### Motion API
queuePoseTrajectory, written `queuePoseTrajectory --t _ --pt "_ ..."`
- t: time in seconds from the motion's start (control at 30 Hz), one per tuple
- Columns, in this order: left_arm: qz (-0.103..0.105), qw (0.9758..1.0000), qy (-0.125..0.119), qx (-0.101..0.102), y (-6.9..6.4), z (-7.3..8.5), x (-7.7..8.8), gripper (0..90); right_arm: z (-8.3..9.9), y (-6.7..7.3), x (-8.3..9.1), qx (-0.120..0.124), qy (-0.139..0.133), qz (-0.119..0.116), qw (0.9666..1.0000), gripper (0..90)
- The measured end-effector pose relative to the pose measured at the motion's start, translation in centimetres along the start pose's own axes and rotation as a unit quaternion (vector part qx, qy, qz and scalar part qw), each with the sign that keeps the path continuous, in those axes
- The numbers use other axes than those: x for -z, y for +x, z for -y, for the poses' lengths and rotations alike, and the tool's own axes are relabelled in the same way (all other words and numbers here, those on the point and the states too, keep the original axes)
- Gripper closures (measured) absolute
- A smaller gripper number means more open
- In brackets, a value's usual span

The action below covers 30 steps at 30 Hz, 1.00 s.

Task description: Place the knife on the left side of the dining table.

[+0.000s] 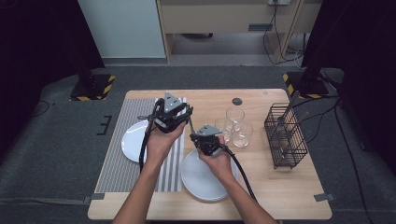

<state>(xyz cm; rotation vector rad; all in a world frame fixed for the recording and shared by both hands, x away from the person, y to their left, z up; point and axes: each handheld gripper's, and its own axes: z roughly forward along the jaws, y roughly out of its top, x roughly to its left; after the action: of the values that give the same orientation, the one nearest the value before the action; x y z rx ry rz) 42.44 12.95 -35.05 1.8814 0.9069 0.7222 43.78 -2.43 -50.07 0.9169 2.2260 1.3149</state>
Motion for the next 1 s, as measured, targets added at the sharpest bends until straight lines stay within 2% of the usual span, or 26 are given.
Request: queuePoseTrajectory --t 0.13,0.23,0.33,0.47,0.5,0.63,0.8,1.0 --pt "-0.006 0.9999 -0.009 0.006 -0.2 0.2 0.2 55.3 0.0 0.0 0.0 0.001 -0.002 0.0 1.0 89.3" --pt "-0.016 0.9996 -0.02 0.01 -0.2 0.4 0.4 42.1 0.1 -0.2 -0.1 -0.003 -0.005 -0.001 1.0 89.3" --pt "-0.018 0.9994 -0.025 0.013 0.0 0.6 0.8 35.8 0.1 -0.3 0.0 -0.004 -0.004 -0.001 1.0 89.3" --pt "-0.019 0.9994 -0.026 0.008 0.3 1.4 1.4 30.3 0.1 -0.5 0.1 -0.004 -0.006 0.0 1.0 89.3" --pt "-0.021 0.9995 -0.026 0.002 0.5 1.9 1.6 29.5 0.2 -0.6 0.2 -0.004 -0.006 0.001 1.0 89.3" --pt "-0.019 0.9996 -0.022 0.007 0.8 2.9 1.8 23.9 0.1 -0.5 0.4 0.001 -0.003 -0.002 1.0 89.3" --pt "-0.028 0.9995 -0.009 0.013 1.1 4.8 1.9 14.1 0.0 -0.2 0.6 0.01 -0.005 -0.007 0.9999 89.3" --pt "-0.032 0.9994 -0.001 0.011 1.2 6.2 2.3 8.1 -0.1 0.1 0.9 0.011 -0.004 -0.015 0.9998 89.3"
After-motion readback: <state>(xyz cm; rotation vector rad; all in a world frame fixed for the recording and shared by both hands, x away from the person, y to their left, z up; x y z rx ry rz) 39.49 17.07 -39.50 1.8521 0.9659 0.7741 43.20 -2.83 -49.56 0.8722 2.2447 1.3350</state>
